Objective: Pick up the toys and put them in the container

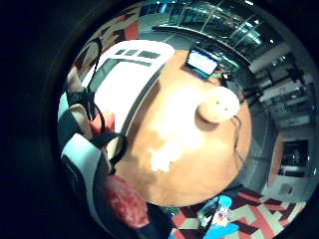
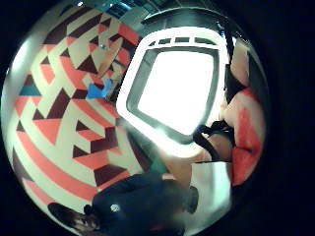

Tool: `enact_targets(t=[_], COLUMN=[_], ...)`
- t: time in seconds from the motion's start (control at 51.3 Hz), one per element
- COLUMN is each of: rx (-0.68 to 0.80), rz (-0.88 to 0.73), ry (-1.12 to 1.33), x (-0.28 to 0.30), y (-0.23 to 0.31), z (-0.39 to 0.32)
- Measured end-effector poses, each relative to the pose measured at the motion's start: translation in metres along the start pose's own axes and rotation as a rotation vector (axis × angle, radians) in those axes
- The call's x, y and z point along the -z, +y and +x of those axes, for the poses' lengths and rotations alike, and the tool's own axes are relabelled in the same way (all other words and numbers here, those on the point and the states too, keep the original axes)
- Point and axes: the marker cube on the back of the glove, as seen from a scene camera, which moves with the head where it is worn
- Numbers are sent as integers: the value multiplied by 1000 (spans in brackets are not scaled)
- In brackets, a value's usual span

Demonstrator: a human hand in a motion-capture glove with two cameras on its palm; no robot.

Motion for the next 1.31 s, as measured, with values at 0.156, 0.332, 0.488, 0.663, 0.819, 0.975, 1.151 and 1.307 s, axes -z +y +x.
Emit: enact_targets(t=[0.156, 0.332, 0.488, 0.663, 0.819, 0.975, 1.151, 1.307], rx=[85, 138, 149, 36, -84, -133, -84, 15], rz=[-76, -133, -135, -201, -359, -397, -264, -227], ry=[-126, -145, -116, 52, 61, 69, 113, 71], x=[-38, -46, -13, -16, -72, -130, -144, -139], y=[-20, -21, 5, 71, 107, 116, 101, 94], z=[-28, -27, 32, 90, 123, 116, 133, 133])
